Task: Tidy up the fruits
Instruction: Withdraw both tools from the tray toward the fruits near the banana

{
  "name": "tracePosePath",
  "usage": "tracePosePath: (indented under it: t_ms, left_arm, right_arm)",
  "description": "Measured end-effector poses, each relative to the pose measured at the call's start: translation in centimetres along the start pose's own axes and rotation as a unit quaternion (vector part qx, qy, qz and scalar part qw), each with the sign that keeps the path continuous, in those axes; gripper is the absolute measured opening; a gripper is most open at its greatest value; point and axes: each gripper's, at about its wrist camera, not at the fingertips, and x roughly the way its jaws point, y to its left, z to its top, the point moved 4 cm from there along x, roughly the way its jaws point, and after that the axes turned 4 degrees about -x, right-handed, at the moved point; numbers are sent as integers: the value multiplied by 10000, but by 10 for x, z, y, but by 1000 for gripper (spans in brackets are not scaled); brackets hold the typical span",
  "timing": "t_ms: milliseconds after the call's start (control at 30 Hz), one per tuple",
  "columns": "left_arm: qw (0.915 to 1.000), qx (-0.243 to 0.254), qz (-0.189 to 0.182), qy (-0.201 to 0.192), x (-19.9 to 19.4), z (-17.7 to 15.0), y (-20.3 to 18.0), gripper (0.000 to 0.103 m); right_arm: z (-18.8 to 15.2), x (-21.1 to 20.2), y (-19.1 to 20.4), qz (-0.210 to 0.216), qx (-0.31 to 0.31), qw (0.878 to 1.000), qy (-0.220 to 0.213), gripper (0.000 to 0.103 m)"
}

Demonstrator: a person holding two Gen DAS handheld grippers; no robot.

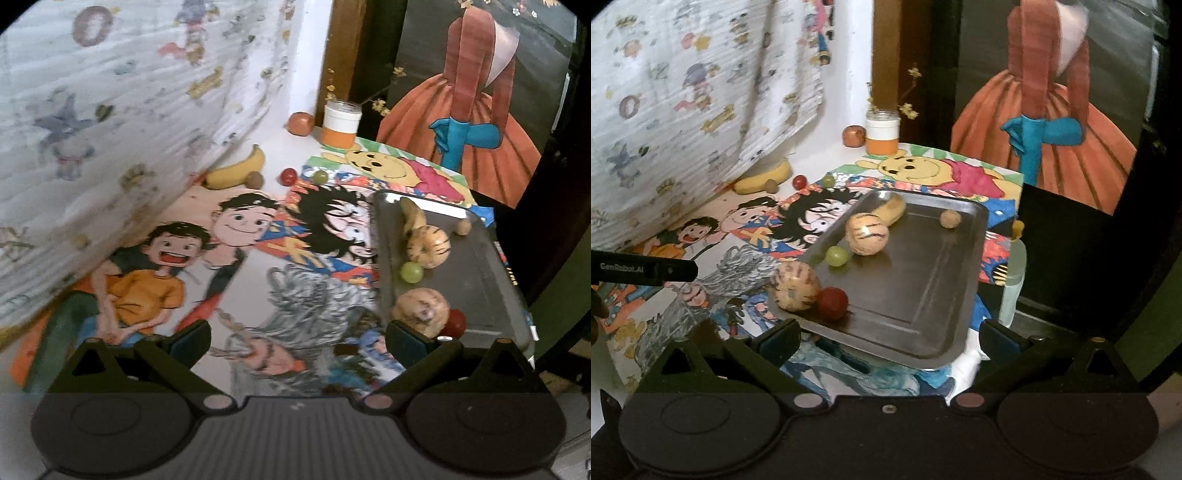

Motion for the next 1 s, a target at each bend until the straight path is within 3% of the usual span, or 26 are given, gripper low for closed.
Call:
tracePosePath:
  t_ms: [167, 367, 533, 700, 833, 1000]
  left_arm:
    - [9997, -91, 227, -45, -6, 4, 24, 103]
    - [9967, -415, 477, -509, -20, 35, 64, 103]
    - [9921, -506, 598, -980, -33, 67, 87, 103]
    - [9894, -191, 559, -1329, -44, 91, 87, 103]
    - [9860, 166, 409, -1605, -57, 114, 77, 103]
    - [9773, 384, 266, -2068, -74, 150, 64, 103]
  right_arm:
    - [18, 0, 17, 295, -176, 9994, -32, 102]
    - [73, -9, 18, 1087, 398, 9930, -222, 102]
    - [136, -14, 16, 1069, 47, 9928, -538, 102]
    - [224, -23, 24, 1436, -398, 9856, -804, 102]
    - [299, -26, 29, 1726, -363, 9792, -1002, 102]
    - [355, -10, 42, 1571, -984, 9747, -1251, 102]
